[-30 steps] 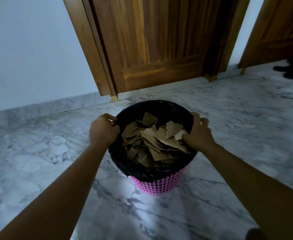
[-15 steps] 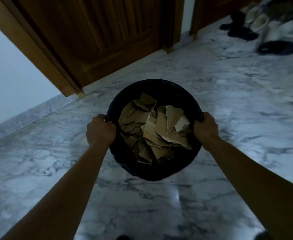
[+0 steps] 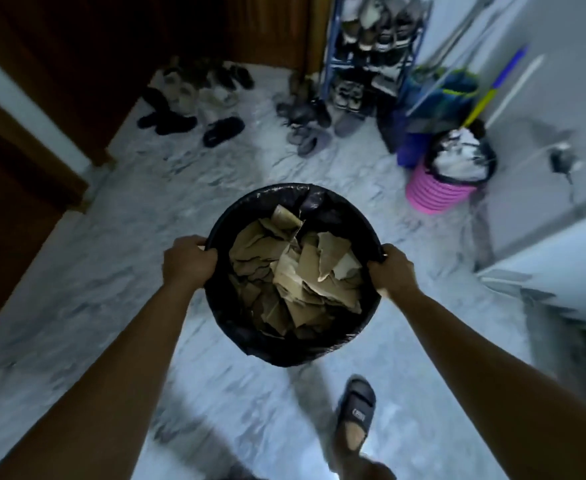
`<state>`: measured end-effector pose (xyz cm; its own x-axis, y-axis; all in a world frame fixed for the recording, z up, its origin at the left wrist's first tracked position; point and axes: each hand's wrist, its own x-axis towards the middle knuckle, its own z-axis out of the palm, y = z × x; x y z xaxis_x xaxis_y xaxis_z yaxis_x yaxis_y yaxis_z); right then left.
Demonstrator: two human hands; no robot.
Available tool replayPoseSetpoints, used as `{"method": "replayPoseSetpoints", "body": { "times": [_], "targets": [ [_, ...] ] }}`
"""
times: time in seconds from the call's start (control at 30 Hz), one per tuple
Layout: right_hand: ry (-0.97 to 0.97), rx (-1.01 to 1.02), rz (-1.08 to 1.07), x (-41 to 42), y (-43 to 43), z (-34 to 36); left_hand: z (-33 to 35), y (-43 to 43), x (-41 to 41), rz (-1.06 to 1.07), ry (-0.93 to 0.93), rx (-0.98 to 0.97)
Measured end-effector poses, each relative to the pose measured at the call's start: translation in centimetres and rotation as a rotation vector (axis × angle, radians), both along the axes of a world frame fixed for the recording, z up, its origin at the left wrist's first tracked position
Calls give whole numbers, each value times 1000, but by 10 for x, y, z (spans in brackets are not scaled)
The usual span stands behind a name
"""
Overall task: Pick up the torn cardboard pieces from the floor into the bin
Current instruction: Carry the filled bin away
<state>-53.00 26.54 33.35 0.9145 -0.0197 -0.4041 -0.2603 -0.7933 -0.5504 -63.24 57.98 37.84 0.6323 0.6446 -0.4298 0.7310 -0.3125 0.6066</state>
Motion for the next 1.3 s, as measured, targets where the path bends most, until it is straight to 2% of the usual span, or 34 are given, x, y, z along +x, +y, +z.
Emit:
{"method": "replayPoseSetpoints", "body": {
  "times": [0.13, 0.3, 0.4, 0.57, 0.7, 0.83, 0.93, 1.03, 1.13, 1.3],
  "targets": [
    [23, -37, -143, 49, -130, 27, 23, -107, 110, -148, 17, -93],
    [4, -56, -343, 104, -257, 38, 31, -239, 223, -397, -12, -4],
    [29, -48, -465, 133, -311, 39, 29, -304, 278, -557, 21, 92],
    [127, 81, -674, 189, -374, 17, -5, -376, 369, -672, 28, 43],
    [210, 227, -876, 257, -411, -35, -63, -420, 454, -727, 60, 0],
    [309, 289, -1020, 321, -439, -109, -139, -456, 534, -732, 138, -72],
    [345, 308, -1050, 362, -462, -179, -202, -479, 581, -688, 184, -150],
    [349, 320, -1050, 392, -480, -243, -270, -504, 616, -674, 211, -149],
    [349, 338, -1064, 415, -499, -303, -334, -528, 639, -673, 240, -192],
    [361, 358, -1061, 442, -534, -390, -416, -559, 666, -547, 266, -319]
  ]
}}
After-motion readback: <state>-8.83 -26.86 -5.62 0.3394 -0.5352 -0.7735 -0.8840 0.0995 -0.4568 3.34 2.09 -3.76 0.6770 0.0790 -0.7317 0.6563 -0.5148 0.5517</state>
